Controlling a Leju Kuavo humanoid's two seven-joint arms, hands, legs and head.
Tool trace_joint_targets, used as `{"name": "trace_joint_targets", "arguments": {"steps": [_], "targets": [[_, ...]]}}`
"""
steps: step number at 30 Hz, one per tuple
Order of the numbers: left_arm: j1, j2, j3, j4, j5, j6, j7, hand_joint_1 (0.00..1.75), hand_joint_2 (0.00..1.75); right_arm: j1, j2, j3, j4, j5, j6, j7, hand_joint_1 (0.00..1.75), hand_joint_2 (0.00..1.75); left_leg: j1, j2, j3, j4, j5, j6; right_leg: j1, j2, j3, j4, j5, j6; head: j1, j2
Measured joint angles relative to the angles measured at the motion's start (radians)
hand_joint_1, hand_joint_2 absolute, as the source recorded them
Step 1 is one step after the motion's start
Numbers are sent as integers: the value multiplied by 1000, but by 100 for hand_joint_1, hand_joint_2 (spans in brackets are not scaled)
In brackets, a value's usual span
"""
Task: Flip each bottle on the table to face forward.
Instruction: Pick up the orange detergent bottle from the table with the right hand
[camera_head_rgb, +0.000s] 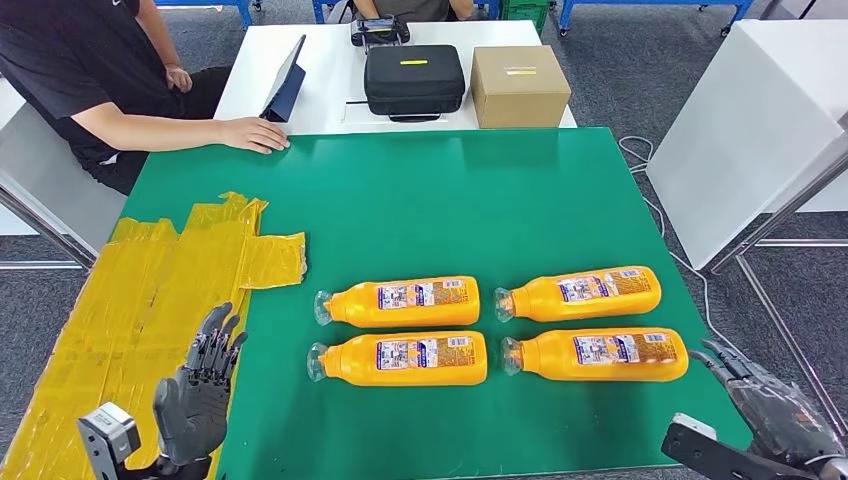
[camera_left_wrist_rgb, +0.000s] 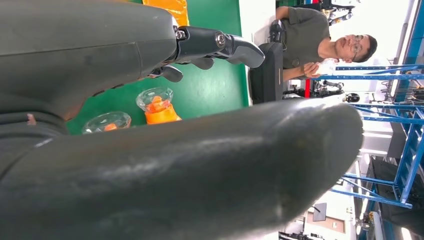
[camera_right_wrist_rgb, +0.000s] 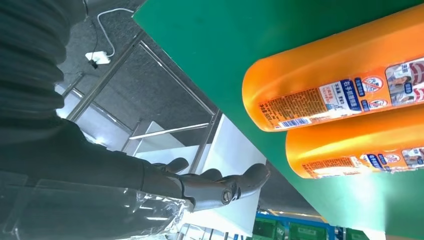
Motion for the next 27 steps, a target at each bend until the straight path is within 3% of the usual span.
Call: {"name": "trace_joint_targets", "arguments": {"steps": [9,15,23,27], "targets": [[5,5,0,4,6,5,-11,0,0,13,-52,51,36,3,-57,65,0,175,0,0,0,0,0,0,0,0,0,0,0,0,0,0],[11,10,0,13,19,19,-30,0,0,-11,-139,153,138,-29,-156,175,0,175,0,0,0,0,0,0,0,0,1,0,0,0,0,0],[17,11,0,25,21,19,-31,0,0,-55,-175,300,256,-19,-241,261,0,175,0,0,1,0,0,0,0,0,1,0,0,0,0,0],[23,14,0,28,27,19,-31,0,0,-62,-178,335,273,-21,-242,279,0,0,0,0,0,0,0,0,0,0,1,0,0,0,0,0]]}}
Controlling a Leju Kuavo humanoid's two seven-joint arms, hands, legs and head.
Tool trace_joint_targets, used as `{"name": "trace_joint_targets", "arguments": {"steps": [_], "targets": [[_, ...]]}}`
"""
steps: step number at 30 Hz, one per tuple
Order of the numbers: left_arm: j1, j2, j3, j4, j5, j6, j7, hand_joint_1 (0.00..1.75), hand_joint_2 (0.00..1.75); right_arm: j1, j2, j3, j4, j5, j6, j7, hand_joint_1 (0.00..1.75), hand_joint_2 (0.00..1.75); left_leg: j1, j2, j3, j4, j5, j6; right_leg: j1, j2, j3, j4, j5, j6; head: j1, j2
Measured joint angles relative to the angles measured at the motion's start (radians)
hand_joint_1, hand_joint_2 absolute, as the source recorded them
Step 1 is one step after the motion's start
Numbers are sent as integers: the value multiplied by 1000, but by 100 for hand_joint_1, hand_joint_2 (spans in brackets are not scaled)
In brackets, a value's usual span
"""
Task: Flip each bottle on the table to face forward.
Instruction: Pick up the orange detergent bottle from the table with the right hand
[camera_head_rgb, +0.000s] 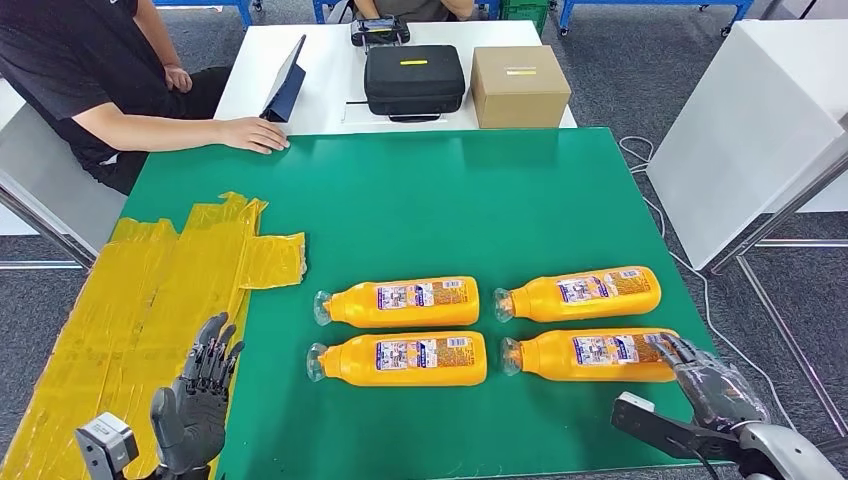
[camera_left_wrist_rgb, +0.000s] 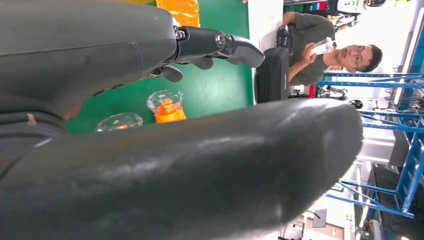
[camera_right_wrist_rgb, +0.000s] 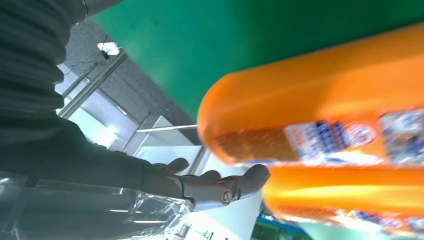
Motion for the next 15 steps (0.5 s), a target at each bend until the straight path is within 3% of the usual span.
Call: {"name": "trace_joint_targets", "arguments": {"steps": [15], "targets": [[24,19,2,5,24,-3,-4,0,0,10,4,48,1,-4,-1,8,0,0,0,0,0,0,0,0,0,0,0,0,0,0,0,0]]}}
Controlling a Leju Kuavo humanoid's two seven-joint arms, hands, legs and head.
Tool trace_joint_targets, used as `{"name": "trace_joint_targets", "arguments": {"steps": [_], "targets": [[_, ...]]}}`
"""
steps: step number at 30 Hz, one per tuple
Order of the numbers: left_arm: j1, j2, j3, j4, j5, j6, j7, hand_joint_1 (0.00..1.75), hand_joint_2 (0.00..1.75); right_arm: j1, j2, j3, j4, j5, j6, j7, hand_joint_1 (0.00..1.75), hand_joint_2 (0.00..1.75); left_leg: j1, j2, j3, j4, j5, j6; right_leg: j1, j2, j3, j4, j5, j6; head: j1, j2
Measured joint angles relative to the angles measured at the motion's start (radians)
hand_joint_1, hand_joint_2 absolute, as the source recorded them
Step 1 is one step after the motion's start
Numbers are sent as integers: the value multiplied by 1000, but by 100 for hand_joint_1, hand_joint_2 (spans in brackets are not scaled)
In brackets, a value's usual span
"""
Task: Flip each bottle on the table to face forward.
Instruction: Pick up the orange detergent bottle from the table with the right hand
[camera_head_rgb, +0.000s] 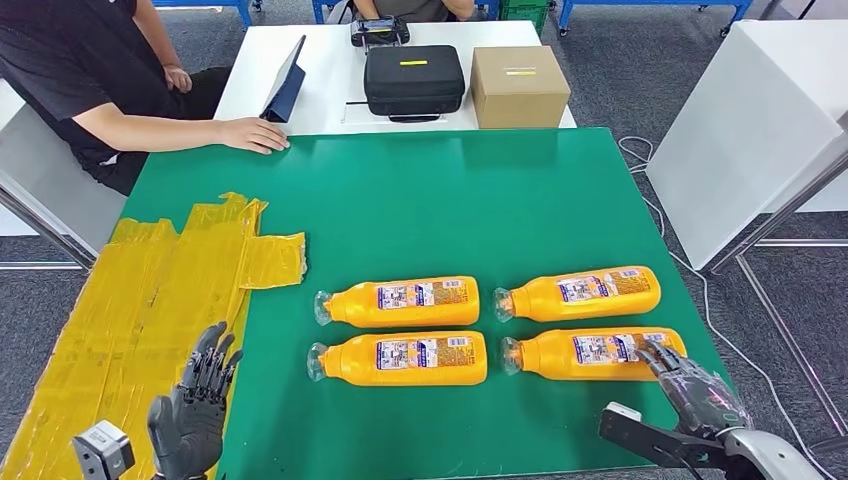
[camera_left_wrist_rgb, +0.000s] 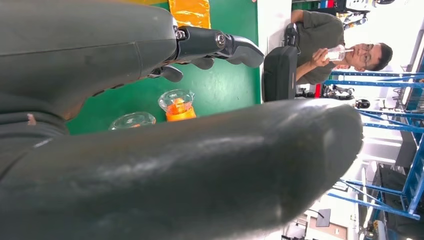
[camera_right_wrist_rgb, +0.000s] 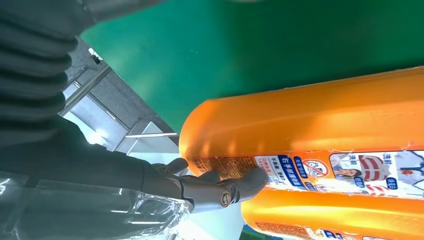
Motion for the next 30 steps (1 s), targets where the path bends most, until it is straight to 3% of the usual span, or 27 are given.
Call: {"name": "trace_joint_targets", "arguments": {"steps": [17,21,26,30], "targets": [[38,6,16,-30,23,24,13,0,0,-100,22,41,7,-11,-15,-4,0,0,0,-1,1,0,0,0,0,0,0,0,0,0,0,0],[34,6,16,-36,23,32,19,0,0,-100,-35,1,5,-105,-1,-36,0,175,-1,-2,2,1,1,1,-1,0,0,0,0,0,0,0],[19,7,16,-36,27,28,19,0,0,-7,-180,-174,-22,-296,100,-100,0,175,-4,-4,0,1,0,3,-3,-3,-1,0,-1,1,0,0],[7,7,16,-36,28,20,19,0,0,59,-253,-293,-53,-353,158,-106,0,175,-4,-1,0,1,-2,5,-4,0,-1,0,-1,1,0,0]]}}
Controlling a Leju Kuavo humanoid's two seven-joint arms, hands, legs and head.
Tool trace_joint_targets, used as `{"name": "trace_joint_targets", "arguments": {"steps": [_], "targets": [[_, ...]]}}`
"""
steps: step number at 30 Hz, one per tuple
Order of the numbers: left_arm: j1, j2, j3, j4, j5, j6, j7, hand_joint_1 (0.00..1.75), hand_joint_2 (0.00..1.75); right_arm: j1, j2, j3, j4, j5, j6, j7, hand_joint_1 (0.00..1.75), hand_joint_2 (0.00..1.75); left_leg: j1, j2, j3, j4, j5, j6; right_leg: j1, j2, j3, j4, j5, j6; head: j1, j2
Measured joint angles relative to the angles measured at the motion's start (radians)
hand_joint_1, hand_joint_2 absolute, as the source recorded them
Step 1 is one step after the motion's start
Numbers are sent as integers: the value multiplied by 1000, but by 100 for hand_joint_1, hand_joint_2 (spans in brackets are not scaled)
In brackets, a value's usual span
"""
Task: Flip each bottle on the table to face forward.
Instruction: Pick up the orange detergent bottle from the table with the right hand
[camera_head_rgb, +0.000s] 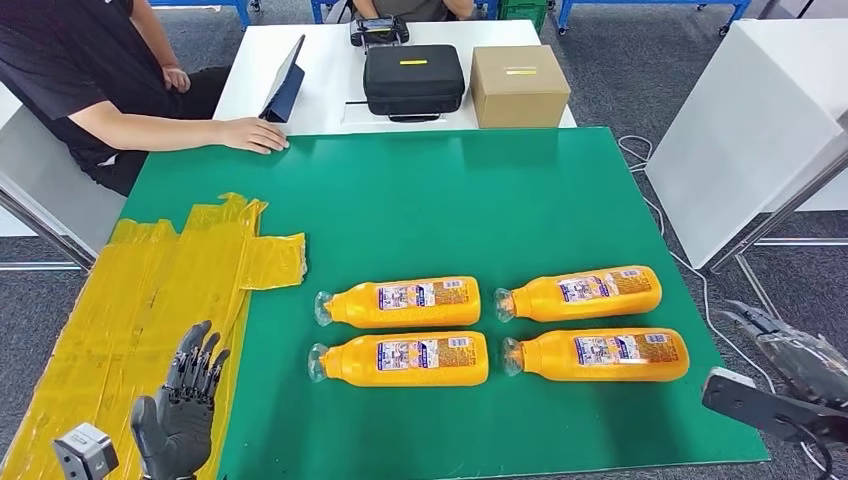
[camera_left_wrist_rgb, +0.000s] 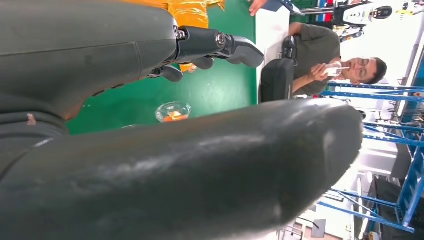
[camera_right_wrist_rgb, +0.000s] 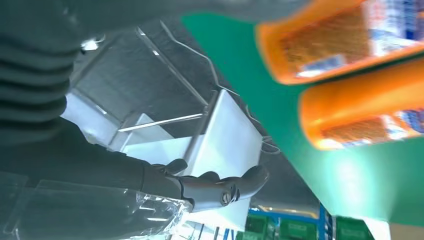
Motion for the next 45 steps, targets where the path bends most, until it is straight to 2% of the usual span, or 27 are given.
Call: {"name": "trace_joint_targets", "arguments": {"steps": [5,9,14,19,23,27,34,39,45], "targets": [[2,0,1,0,6,-6,-3,0,0,66,-80,-65,-24,-70,23,43,0,175,0,1,0,0,0,0,0,0,0,0,0,0,0,0],[15,2,3,-3,8,-8,-15,0,0,101,-128,-54,-30,-69,-4,73,0,175,0,2,1,0,0,0,0,0,1,0,0,0,0,0],[24,2,7,-10,7,-8,-18,0,0,102,-152,11,-28,-39,-52,95,0,175,0,1,1,0,0,0,0,0,1,0,0,0,0,0],[26,2,7,-14,7,-7,-19,0,0,99,-167,50,-23,-35,-58,99,0,175,0,2,0,0,0,0,0,0,1,0,0,0,0,0],[22,2,8,-15,7,-7,-14,0,0,44,-169,120,12,7,-80,112,0,175,0,3,1,0,0,0,0,1,1,0,0,0,0,0],[3,2,8,-15,7,-14,-2,0,0,-49,-161,261,93,84,-129,141,0,175,0,3,3,0,1,1,0,1,2,0,0,0,0,0],[-35,2,6,-8,8,-16,20,0,0,-140,-107,462,185,162,-176,190,0,175,1,3,3,0,1,1,1,1,2,0,0,0,0,0],[-68,-2,-6,6,8,-19,39,0,0,-213,-56,546,243,203,-190,216,0,175,1,3,4,0,1,1,1,1,2,0,0,0,0,0],[-100,-10,-18,24,7,-27,51,0,0,-249,-13,586,279,222,-188,225,0,175,1,3,4,0,2,1,1,1,2,0,0,0,0,0]]}}
